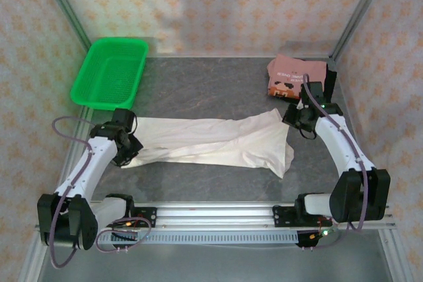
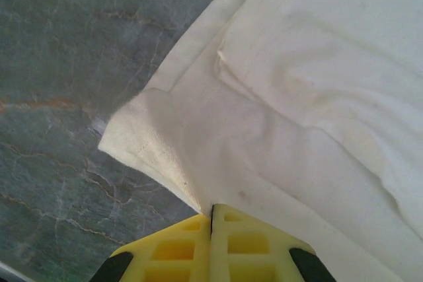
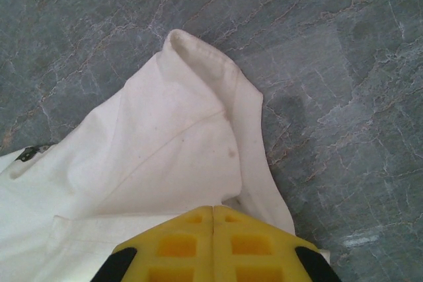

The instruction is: Fold and stack the t-shirts

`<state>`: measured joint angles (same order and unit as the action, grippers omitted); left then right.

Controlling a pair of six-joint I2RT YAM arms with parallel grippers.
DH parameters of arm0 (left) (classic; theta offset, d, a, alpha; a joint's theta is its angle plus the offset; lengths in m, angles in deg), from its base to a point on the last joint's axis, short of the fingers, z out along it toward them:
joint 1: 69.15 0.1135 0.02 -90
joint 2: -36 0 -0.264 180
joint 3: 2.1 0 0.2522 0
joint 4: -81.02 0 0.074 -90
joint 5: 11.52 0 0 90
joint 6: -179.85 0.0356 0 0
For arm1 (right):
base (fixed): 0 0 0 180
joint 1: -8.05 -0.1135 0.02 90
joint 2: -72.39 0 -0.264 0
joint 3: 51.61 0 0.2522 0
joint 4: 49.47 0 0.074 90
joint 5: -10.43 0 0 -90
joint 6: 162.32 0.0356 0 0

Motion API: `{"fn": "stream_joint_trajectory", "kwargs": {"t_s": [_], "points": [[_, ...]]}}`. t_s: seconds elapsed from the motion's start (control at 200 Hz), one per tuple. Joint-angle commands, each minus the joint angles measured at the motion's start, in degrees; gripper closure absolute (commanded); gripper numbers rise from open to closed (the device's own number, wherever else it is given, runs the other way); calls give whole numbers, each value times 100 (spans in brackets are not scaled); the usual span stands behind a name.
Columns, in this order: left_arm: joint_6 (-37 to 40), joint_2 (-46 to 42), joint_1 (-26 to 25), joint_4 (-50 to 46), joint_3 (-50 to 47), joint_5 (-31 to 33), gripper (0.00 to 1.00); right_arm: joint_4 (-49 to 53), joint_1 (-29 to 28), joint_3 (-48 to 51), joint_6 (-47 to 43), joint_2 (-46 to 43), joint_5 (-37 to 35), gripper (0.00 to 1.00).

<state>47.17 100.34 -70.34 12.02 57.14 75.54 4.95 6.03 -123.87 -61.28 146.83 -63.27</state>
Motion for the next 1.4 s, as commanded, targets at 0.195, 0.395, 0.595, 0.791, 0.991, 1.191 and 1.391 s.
{"fn": "stream_joint_trajectory", "kwargs": {"t_s": [0.195, 0.395, 0.595, 0.791, 0.991, 1.191, 1.391], "points": [[804, 616, -29, -87, 602, 727, 100, -232, 52, -125, -318, 131, -165, 100], [1117, 1258, -34, 152, 900, 691, 100, -252, 52, -177, -453, 383, -93, 100], [1346, 1870, -38, 410, 1057, 794, 100, -315, 48, -200, -608, 576, -123, 100], [1470, 2479, -36, 535, 1385, 907, 100, -375, 46, -346, -751, 952, -91, 100], [1478, 3047, -46, 650, 1702, 936, 96, -509, 48, -566, -858, 1476, -80, 99], [1235, 2703, -385, 648, 1976, 470, 46, -421, 50, -945, -718, 1641, -35, 59], [444, 1671, -921, 449, 1588, -76, 28, 546, 48, -759, -41, 701, 328, 51]]}}
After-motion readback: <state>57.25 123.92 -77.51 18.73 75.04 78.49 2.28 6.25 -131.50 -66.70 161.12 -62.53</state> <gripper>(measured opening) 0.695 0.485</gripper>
